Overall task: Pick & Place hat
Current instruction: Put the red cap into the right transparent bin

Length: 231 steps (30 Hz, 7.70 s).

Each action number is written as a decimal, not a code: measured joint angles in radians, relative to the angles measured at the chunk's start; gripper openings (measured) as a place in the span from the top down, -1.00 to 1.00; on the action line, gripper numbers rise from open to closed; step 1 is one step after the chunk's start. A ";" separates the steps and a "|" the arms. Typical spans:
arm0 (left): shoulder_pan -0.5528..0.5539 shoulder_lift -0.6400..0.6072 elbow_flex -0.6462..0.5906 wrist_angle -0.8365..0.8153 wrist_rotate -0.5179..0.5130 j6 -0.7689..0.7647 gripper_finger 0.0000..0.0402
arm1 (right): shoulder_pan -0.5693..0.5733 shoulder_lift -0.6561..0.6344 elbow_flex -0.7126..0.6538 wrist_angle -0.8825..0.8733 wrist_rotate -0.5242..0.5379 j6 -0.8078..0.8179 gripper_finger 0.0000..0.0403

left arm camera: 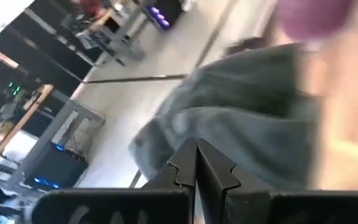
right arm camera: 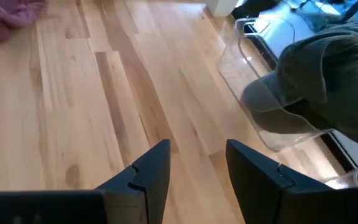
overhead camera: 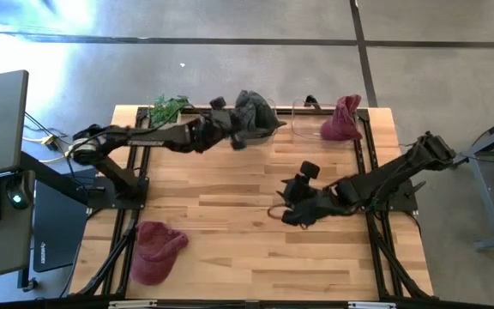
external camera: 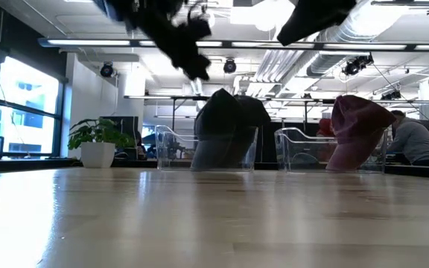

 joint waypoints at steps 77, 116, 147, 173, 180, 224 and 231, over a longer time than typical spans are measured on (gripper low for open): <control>-0.782 0.082 -0.198 -0.808 0.748 -0.637 0.91 | 0.194 0.138 0.000 0.222 -0.157 -0.047 0.24; -0.771 0.170 -0.099 -0.400 0.334 -0.556 0.51 | 0.089 0.281 0.000 0.344 -0.272 -0.094 0.25; -0.738 0.179 0.102 -0.766 0.247 -0.999 0.40 | -0.088 0.425 0.058 0.139 -0.367 -0.098 0.82; -0.615 0.331 0.046 -0.638 0.056 -1.072 0.41 | -0.045 0.429 -0.138 0.337 -0.499 -0.095 0.99; -0.673 0.330 0.122 -0.605 0.031 -1.047 0.41 | -0.031 0.329 -0.079 0.353 -0.449 -0.099 0.99; -0.687 0.447 0.101 -0.319 0.111 -0.906 0.40 | -0.306 0.437 -0.083 0.416 -0.250 -0.025 0.95; -0.687 0.446 0.109 -0.326 0.116 -0.925 0.40 | -0.336 0.454 -0.083 0.392 -0.283 -0.015 0.97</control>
